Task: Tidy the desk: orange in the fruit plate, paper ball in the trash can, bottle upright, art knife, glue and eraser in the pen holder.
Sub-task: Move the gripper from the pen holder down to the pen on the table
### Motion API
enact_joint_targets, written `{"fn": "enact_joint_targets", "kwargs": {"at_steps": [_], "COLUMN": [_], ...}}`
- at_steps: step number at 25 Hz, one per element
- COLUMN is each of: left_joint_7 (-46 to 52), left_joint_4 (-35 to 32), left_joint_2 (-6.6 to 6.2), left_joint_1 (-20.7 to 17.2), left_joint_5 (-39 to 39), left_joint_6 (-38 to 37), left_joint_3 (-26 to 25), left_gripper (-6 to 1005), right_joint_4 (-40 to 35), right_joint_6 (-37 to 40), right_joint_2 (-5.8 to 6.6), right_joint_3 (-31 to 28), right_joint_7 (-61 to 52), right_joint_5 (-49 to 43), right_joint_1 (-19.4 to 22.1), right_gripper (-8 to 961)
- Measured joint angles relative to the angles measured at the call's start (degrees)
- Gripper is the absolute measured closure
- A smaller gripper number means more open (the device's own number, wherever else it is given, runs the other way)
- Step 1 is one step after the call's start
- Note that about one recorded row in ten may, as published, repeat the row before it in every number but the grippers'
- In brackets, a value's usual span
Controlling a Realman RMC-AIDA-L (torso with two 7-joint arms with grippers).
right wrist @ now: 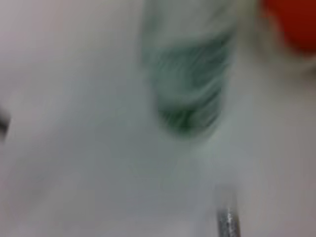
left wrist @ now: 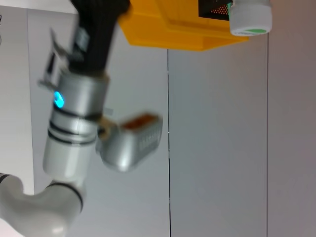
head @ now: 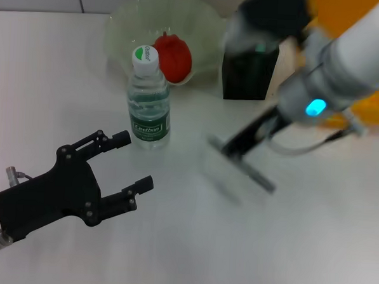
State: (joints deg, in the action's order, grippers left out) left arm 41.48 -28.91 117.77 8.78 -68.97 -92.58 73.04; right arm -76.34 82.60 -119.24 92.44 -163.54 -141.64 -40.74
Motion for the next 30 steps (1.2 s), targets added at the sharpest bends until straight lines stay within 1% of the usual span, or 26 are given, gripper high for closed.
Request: {"fn": "enact_joint_targets", "kwargs": {"at_steps": [1,2,3,5,6,7,8,10,11,12,14,16,17,18,19,21,22,23,24,26,27,28,30], "left_joint_7": [0.00,0.00,0.00,0.00,0.00,0.00,0.00,0.00,0.00,0.00,0.01,0.01,0.05,0.05,0.34,0.24,0.15,0.15,0.10,0.03,0.00,0.00,0.00], "left_joint_4": [0.00,0.00,0.00,0.00,0.00,0.00,0.00,0.00,0.00,0.00,0.00,0.00,0.00,0.00,0.00,0.00,0.00,0.00,0.00,0.00,0.00,0.00,0.00], "left_joint_2": [0.00,0.01,0.00,0.00,0.01,0.02,0.09,0.17,0.17,0.26,0.25,0.25,0.26,0.26,0.16,0.20,0.22,0.22,0.25,0.28,0.29,0.28,0.28], "left_joint_1": [0.00,0.01,0.01,0.01,0.03,0.07,0.17,0.27,0.27,0.37,0.36,0.36,0.34,0.34,0.27,0.28,0.41,0.41,0.47,0.50,0.50,0.51,0.51], "left_joint_5": [0.02,0.05,0.09,0.12,0.14,0.14,0.14,0.10,0.10,-0.02,-0.02,-0.02,-0.04,-0.04,-0.08,-0.10,-0.11,-0.11,-0.11,-0.11,-0.11,-0.11,-0.11], "left_joint_6": [-0.01,-0.05,-0.07,-0.09,-0.10,-0.10,-0.05,0.00,0.00,-0.10,-0.17,-0.17,-0.26,-0.26,-0.38,-0.33,-0.27,-0.27,-0.19,-0.10,-0.11,-0.12,-0.13], "left_joint_3": [-0.01,0.00,0.00,0.00,0.00,0.00,0.00,0.02,0.02,0.05,0.03,0.03,0.02,0.02,0.03,0.06,0.08,0.08,0.07,0.03,0.01,0.00,0.00], "left_gripper": [215,215,215,215,215,214,214,214,214,214,214,214,214,214,214,214,214,214,214,214,214,214,214], "right_joint_4": [-2.32,-8.27,-8.27,-13.15,-14.51,-15.32,-15.32,-13.19,-12.03,-10.41,-10.40,-11.49,-13.27,-13.90,-13.90,-14.10,-12.96,-12.96,-11.84,-9.87,-7.86,-7.86,-6.58], "right_joint_6": [-0.18,-2.50,-2.50,-7.48,-10.44,-18.19,-18.19,-24.80,-26.52,-27.29,-26.01,-21.53,-14.94,-11.25,-11.25,-4.89,-1.45,-1.45,-0.28,0.96,2.08,2.08,1.95], "right_joint_2": [-0.02,-0.15,-0.15,-0.43,-0.54,-0.52,-0.52,-0.22,-0.11,-0.01,0.03,0.10,0.16,0.14,0.14,0.01,-0.08,-0.08,-0.06,0.06,0.11,0.11,0.05], "right_joint_3": [-2.13,-7.59,-7.59,-12.20,-13.61,-15.50,-15.50,-16.10,-16.27,-16.90,-17.13,-17.26,-17.19,-17.00,-17.00,-16.54,-15.39,-15.39,-14.50,-13.53,-12.64,-12.64,-10.74], "right_joint_7": [0.66,3.51,3.51,8.11,10.87,18.32,18.32,26.93,29.81,33.30,33.34,30.49,22.93,18.05,18.05,11.21,9.11,9.11,8.92,8.92,10.04,10.04,11.94], "right_joint_5": [-0.51,-1.25,-1.25,0.90,3.30,11.46,11.46,22.62,26.90,33.43,34.84,34.25,28.18,23.18,23.18,11.37,4.07,4.07,1.51,-1.19,-5.05,-5.05,-8.35], "right_joint_1": [1.46,5.61,5.61,10.14,12.16,16.76,16.76,19.96,20.79,21.47,21.36,20.18,17.40,15.64,15.64,12.07,9.93,9.93,9.04,7.62,6.10,6.10,5.44], "right_gripper": [846,856,864,880,888,896,896,896,896,895,895,895,895,895,895,894,894,894,894,837,809,780,723]}}
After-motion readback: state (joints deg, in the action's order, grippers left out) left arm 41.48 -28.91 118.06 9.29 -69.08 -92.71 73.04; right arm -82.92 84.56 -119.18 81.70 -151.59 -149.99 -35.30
